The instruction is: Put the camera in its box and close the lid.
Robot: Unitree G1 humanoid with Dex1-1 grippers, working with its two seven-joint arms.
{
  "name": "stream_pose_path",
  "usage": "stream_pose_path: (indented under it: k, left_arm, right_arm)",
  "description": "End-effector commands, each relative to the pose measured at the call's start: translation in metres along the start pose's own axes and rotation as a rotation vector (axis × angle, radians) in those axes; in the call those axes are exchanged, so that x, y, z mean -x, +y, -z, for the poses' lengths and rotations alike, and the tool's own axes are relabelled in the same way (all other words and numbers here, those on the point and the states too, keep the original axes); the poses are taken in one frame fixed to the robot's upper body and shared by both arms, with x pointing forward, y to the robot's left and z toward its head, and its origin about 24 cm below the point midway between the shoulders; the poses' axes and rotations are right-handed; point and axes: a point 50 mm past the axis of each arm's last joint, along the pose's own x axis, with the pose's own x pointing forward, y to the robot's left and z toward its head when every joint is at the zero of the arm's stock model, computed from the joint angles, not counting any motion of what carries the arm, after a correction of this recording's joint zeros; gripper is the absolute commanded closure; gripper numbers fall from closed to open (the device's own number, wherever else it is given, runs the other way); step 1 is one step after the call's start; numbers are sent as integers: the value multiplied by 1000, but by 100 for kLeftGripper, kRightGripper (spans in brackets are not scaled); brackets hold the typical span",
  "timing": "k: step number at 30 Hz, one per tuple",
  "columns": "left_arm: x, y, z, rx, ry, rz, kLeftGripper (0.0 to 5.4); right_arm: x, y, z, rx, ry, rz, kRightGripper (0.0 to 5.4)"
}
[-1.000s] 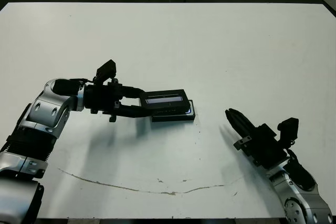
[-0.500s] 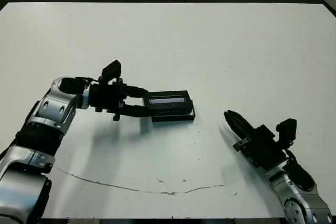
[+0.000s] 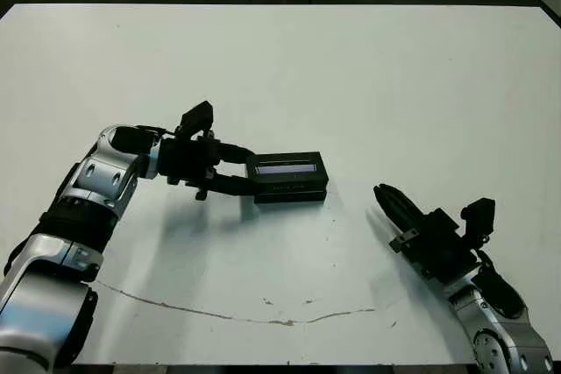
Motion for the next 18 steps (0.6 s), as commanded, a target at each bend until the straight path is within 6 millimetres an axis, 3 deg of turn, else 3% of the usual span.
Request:
stream_pose_path:
  k: [1,18]
  left_arm:
    - [-2,-1,9,31,49,14,314]
    - [-9,-1,12,32,42,15,314]
  right_arm:
    - [3,-2,6,-17,29,7,540]
    - [4,-2,7,-21,28,14,540]
